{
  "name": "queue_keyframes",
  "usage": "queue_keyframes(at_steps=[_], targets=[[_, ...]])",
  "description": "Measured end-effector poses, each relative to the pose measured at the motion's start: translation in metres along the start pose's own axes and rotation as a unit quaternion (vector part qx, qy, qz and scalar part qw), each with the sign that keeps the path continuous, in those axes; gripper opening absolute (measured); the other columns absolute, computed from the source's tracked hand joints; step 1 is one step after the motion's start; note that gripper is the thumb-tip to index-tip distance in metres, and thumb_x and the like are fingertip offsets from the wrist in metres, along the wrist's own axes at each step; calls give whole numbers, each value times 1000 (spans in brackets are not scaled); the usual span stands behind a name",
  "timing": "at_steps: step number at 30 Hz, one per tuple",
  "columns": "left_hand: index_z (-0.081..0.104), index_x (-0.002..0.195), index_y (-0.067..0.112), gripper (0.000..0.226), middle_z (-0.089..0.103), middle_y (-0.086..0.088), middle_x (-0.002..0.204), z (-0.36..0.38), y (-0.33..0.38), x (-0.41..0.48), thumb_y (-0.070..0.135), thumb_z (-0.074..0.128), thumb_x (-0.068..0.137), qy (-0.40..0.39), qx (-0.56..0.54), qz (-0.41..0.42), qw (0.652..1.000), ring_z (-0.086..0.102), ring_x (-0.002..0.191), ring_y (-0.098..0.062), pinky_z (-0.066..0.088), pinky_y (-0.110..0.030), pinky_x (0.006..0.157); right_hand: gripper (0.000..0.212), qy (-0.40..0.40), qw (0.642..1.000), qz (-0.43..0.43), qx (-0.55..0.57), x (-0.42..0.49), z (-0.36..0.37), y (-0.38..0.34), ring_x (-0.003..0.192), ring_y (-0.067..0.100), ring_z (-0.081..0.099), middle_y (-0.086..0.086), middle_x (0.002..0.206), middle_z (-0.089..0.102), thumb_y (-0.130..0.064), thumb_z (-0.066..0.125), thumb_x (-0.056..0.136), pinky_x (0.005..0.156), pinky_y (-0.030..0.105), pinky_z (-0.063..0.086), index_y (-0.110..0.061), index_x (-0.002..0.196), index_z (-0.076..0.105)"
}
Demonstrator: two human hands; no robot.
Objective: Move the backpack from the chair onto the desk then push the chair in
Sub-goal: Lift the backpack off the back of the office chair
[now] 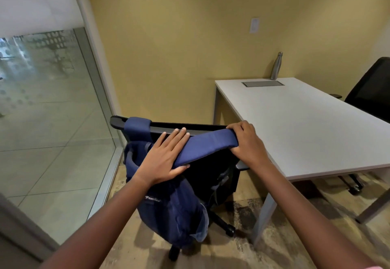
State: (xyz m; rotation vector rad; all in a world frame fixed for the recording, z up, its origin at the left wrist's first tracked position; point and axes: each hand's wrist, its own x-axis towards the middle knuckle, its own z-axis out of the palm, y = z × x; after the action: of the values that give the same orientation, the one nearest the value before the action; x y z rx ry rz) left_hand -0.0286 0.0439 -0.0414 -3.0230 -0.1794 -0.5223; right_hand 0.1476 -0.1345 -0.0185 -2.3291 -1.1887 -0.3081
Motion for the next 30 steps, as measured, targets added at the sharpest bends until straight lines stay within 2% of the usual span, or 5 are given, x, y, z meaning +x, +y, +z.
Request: queue_keyframes(at_steps=[5, 9, 12, 22, 30], targets=[[-9, 142, 12, 105, -12, -6, 151, -1, -40, -41, 77, 34, 71, -75, 51, 67, 994, -9, 141, -29, -13, -38, 115, 49, 23, 997, 77, 2, -12, 4, -20, 116, 28, 44, 15, 120, 50, 0, 58, 74, 67, 31, 42, -9, 121, 51], [-21, 137, 13, 99, -19, -8, 151, 6, -57, -57, 28, 59, 82, -101, 95, 94, 986, -9, 143, -29, -11, -41, 113, 49, 31, 992, 124, -6, -26, 7, -37, 119, 32, 43, 18, 126, 48, 5, 55, 77, 78, 41, 47, -7, 125, 48], [-20, 137, 7, 83, -9, -18, 155, 6, -56, -57, -1, 42, 83, -93, 71, 112, 987, -1, 144, -32, -7, -35, 115, 51, 39, 988, 146, -1, -41, 10, -47, 119, 35, 45, 21, 129, 48, 8, 53, 78, 84, 42, 46, -4, 128, 47], [-4, 143, 0, 66, 5, -27, 153, 11, -46, -57, 1, 33, 88, -100, 44, 133, 985, 11, 142, -35, 8, -39, 118, 51, 9, 971, 222, 82, -78, 47, -84, 125, 34, 46, 19, 139, 45, 3, 46, 86, 101, 39, 38, -6, 135, 41], [-2, 143, 1, 70, 17, -25, 151, 6, -44, -56, 9, 40, 87, -95, -2, 146, 985, 20, 140, -32, 19, -37, 115, 112, -189, 965, 165, 74, -92, 105, -133, 147, 17, -4, 0, 160, -1, -57, 69, 71, 120, 46, 8, -18, 149, -1]])
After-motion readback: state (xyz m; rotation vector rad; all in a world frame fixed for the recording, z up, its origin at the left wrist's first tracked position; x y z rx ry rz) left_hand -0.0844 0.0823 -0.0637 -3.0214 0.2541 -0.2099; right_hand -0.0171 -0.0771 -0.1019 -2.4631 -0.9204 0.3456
